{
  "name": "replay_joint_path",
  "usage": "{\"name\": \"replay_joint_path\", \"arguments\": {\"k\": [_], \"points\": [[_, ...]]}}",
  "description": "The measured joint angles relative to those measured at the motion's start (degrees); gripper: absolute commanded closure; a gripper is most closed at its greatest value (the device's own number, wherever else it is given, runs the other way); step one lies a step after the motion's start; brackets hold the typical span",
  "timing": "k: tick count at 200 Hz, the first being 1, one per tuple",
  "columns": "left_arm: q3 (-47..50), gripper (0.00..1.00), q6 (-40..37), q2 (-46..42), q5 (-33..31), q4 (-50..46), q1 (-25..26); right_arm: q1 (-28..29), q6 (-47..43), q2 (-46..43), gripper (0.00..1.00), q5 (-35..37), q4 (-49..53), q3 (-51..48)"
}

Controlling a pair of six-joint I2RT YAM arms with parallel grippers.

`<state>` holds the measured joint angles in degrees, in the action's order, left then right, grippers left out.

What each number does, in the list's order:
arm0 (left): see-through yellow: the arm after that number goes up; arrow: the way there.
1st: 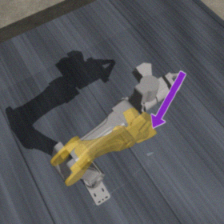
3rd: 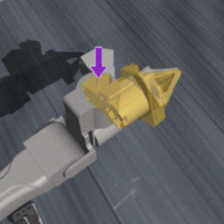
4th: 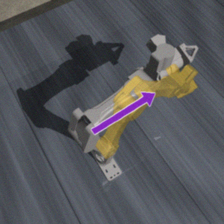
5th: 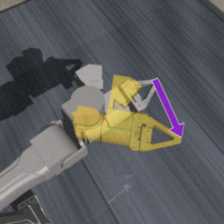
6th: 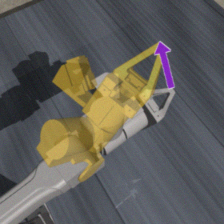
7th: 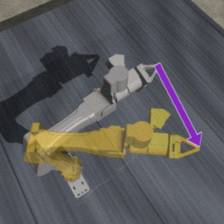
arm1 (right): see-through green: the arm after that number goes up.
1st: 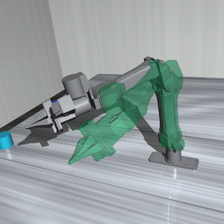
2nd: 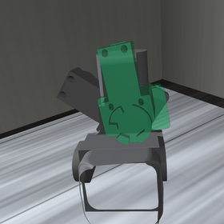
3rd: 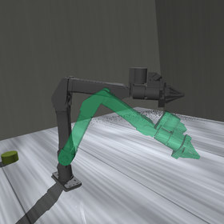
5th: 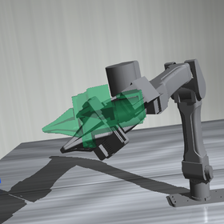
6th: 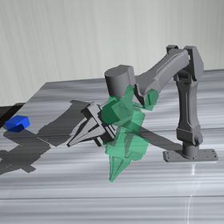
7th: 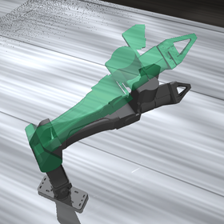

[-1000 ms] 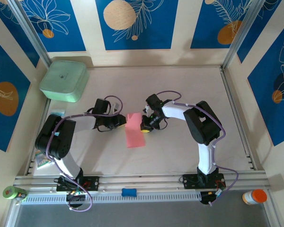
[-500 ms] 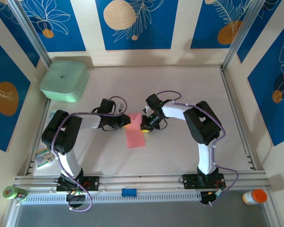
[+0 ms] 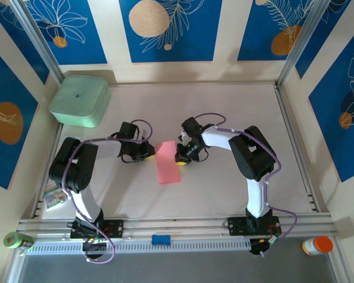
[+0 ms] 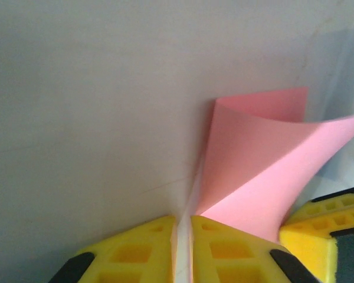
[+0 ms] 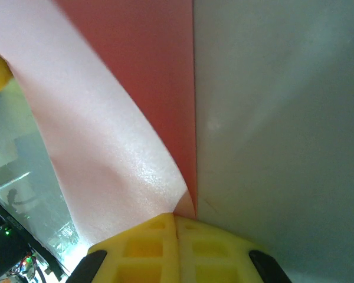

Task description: Fold a paper plane with a square sheet of paper (pick it up from the middle)

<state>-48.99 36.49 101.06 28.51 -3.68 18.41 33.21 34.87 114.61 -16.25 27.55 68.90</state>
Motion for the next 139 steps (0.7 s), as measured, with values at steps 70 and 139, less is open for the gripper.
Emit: {"name": "replay_joint_path", "arguments": {"k": [70,139], "points": [[-0.44,0.83,2.49,-1.73,3.19,4.94,1.81,0.11,0.00,-0.02,1.00,0.35,0.07,0.04],[-4.11,0.84,3.48,5.18,3.61,5.55,3.26,0.11,0.00,-0.02,1.00,0.35,0.09,0.04]]}}
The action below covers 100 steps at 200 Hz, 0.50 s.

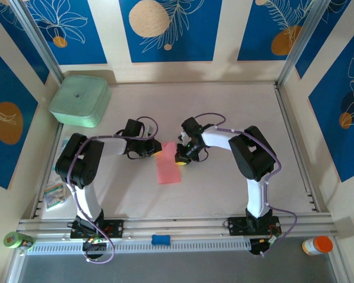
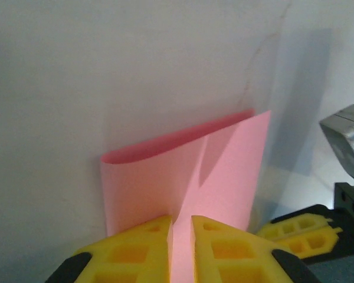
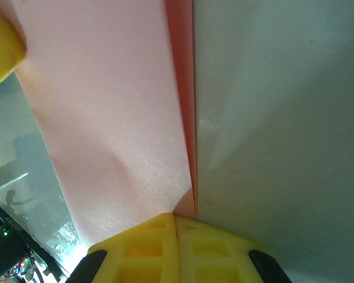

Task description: Fold a paper plane with a square sheet of paper (pick it up from the middle)

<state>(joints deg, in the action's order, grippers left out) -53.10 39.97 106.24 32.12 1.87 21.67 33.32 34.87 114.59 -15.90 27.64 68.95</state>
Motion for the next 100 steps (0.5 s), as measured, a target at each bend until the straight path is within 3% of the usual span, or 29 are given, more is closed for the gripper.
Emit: {"name": "replay_joint_path", "arguments": {"k": [100], "points": [[-1.36,0.84,-4.33,-2.56,-6.54,-8.74,-3.06,0.00,-0.20,0.00,1.00,0.04,0.02,0.00]]}}
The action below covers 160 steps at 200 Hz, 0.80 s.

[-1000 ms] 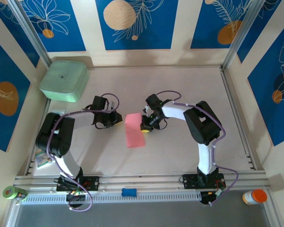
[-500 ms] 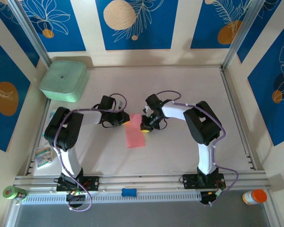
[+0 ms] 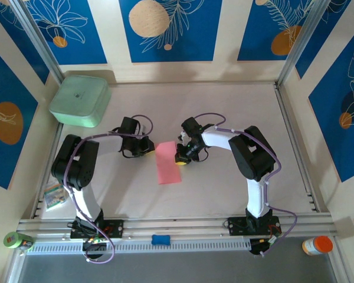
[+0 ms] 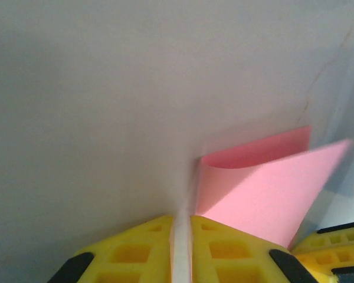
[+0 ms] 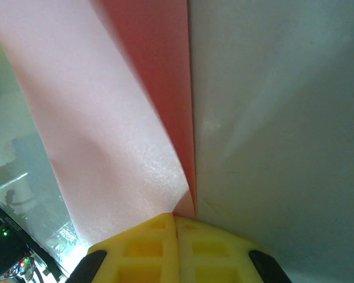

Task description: Fold a paper plane with a square sheet of paper (pick it up from the middle)

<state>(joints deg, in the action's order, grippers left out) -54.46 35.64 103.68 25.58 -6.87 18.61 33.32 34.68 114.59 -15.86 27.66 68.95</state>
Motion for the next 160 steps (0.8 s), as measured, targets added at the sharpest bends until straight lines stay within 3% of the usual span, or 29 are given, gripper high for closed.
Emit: {"name": "replay_joint_path", "arguments": {"k": [88,160], "points": [[-1.77,0.85,3.96,2.25,4.87,7.72,2.80,0.00,-0.20,0.02,1.00,0.00,-0.02,0.00],[-3.91,0.85,1.68,5.11,2.29,2.23,1.99,0.00,-1.14,0.02,1.00,0.20,0.00,0.00]]}}
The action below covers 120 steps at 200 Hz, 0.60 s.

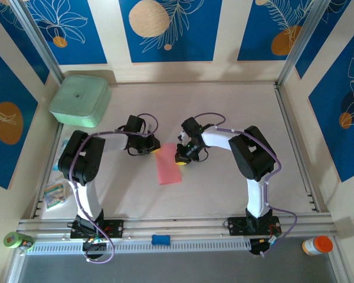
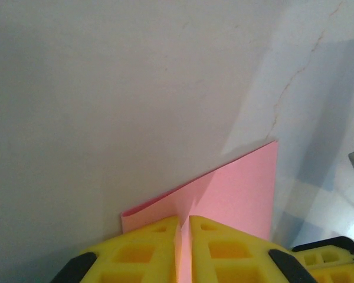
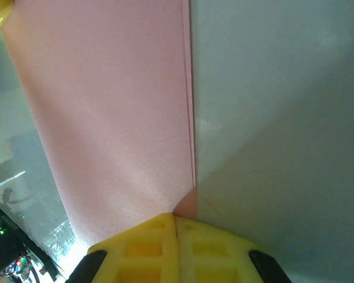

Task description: Fold a paper plane with a square sheet of paper (pick it up from the middle)

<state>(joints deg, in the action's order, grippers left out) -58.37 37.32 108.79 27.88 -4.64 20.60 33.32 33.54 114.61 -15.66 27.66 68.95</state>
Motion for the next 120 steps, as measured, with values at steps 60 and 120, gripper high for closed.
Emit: {"name": "replay_joint_path", "arguments": {"k": [60,120], "points": [[-1.27,0.84,-4.87,-2.93,-5.77,-8.90,-6.97,0.39,-5.73,0.13,1.00,0.90,2.67,2.19],[0.90,0.83,-1.51,-7.96,-0.52,-4.79,-7.61,0.52,-13.07,2.69,1.00,4.96,10.62,9.31]]}}
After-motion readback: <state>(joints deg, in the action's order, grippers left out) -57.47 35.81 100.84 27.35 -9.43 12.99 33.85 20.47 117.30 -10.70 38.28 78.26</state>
